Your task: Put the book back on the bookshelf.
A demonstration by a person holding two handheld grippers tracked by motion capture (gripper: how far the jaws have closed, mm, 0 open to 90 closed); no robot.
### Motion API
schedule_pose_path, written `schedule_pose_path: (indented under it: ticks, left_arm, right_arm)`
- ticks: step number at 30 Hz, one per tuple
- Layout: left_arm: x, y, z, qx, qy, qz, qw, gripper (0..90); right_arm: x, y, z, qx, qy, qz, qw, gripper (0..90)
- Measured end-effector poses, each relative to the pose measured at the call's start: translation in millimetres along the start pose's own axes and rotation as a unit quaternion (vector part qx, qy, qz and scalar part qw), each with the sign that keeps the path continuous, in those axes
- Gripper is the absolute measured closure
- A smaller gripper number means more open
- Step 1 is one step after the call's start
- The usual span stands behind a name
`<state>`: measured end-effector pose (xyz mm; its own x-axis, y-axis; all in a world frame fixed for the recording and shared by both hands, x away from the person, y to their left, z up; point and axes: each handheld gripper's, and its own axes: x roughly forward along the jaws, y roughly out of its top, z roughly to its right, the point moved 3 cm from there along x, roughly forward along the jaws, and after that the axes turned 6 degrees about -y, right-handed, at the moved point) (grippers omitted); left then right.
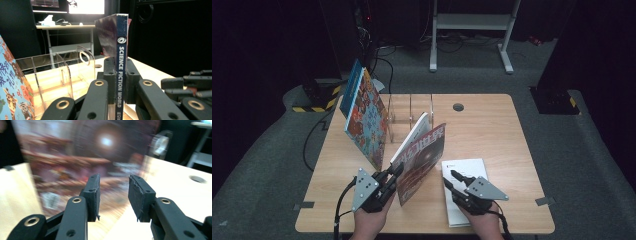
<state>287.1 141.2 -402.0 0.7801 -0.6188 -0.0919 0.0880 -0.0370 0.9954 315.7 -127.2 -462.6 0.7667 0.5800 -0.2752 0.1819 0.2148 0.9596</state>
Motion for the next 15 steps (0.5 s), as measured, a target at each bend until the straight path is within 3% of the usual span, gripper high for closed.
schedule_pose_path:
  ticks: [3,7,10,15]
  left_arm:
    - [-4.7,1.4,-4.1,0.009,-0.005,-0.011,0.9999,83.2]
    - [-10.9,-0.2,-7.4,0.011,-0.015,-0.013,0.9997,83.2]
    - [-14.8,-1.5,-6.8,0.012,-0.013,-0.010,0.9998,83.2]
    - [-18.1,-1.7,-7.6,0.013,-0.015,-0.010,0.9997,83.2]
  right_arm:
    - [-10.9,-9.4,20.0,0.019,-0.030,0.004,0.9994,60.9]
    - [-17.9,-26.9,33.7,0.042,-0.054,-0.004,0.9976,60.5]
    - [-21.8,-31.7,38.4,0.031,-0.072,-0.001,0.9969,60.8]
    - [-22.0,-32.0,41.2,0.030,-0.075,0.001,0.9967,61.0]
